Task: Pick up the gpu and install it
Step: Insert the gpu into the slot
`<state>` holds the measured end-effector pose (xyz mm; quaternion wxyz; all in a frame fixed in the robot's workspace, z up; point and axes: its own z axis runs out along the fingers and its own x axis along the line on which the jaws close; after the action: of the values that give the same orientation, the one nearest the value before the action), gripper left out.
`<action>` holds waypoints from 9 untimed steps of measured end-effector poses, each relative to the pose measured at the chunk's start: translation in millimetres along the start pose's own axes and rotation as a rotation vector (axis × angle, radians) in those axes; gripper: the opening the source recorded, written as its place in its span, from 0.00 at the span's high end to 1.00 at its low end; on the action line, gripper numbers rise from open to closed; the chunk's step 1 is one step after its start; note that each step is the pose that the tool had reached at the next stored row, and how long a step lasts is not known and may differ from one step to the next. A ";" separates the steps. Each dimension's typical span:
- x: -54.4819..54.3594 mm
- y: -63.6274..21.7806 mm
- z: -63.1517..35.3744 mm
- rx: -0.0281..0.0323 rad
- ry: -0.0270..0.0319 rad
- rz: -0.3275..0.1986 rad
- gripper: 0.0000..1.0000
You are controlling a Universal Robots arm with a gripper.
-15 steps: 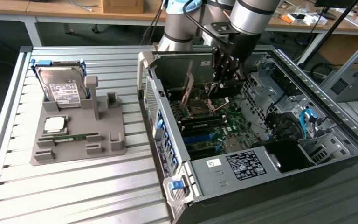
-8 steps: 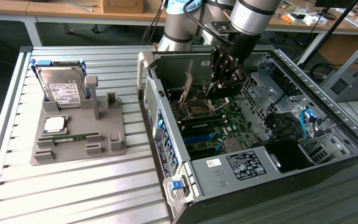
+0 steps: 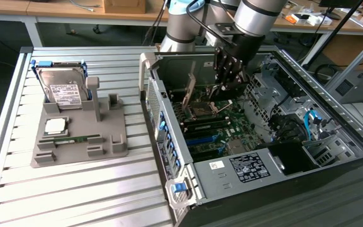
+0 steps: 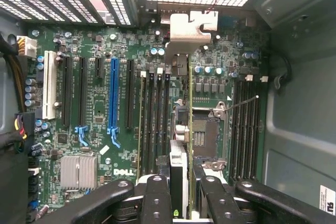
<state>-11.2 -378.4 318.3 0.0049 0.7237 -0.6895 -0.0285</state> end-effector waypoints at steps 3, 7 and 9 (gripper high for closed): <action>1.6 0.1 0.0 0.0000 -0.0001 0.000 0.73; 3.1 0.2 0.0 0.0000 -0.0001 0.000 0.73; 3.7 0.2 0.0 0.0001 -0.0002 0.000 0.73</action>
<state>-11.2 -382.1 318.1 0.0048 0.7237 -0.6895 -0.0285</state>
